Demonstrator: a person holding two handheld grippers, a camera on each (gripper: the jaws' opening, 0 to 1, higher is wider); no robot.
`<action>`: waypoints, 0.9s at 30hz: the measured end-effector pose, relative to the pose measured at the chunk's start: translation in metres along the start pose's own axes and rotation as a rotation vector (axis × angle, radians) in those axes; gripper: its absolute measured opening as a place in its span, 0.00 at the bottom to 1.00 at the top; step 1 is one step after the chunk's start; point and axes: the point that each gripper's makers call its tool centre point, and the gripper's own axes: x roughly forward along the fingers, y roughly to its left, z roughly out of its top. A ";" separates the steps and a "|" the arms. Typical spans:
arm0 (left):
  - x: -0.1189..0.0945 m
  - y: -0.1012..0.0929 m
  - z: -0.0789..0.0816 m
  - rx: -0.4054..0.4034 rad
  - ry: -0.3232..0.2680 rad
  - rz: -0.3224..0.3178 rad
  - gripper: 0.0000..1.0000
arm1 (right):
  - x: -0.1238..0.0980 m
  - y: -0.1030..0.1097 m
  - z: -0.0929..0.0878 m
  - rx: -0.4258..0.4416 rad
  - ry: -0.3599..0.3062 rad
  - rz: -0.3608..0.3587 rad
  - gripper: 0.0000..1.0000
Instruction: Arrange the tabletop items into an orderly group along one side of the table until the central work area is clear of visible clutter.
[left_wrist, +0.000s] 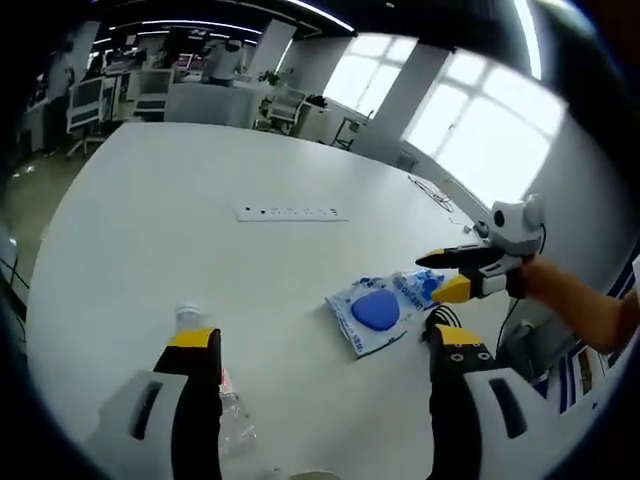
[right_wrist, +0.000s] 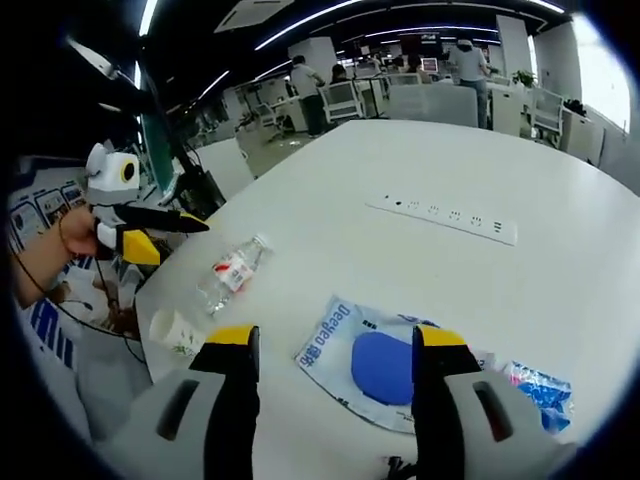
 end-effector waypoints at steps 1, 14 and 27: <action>-0.004 0.002 0.000 -0.001 -0.006 0.003 0.88 | 0.002 0.003 0.001 -0.001 0.003 0.008 0.61; -0.041 0.023 -0.005 -0.040 -0.056 0.025 0.88 | 0.023 0.037 0.016 -0.033 0.028 0.079 0.60; -0.067 0.047 -0.017 -0.084 -0.087 0.053 0.87 | 0.059 0.075 0.033 -0.022 0.041 0.183 0.59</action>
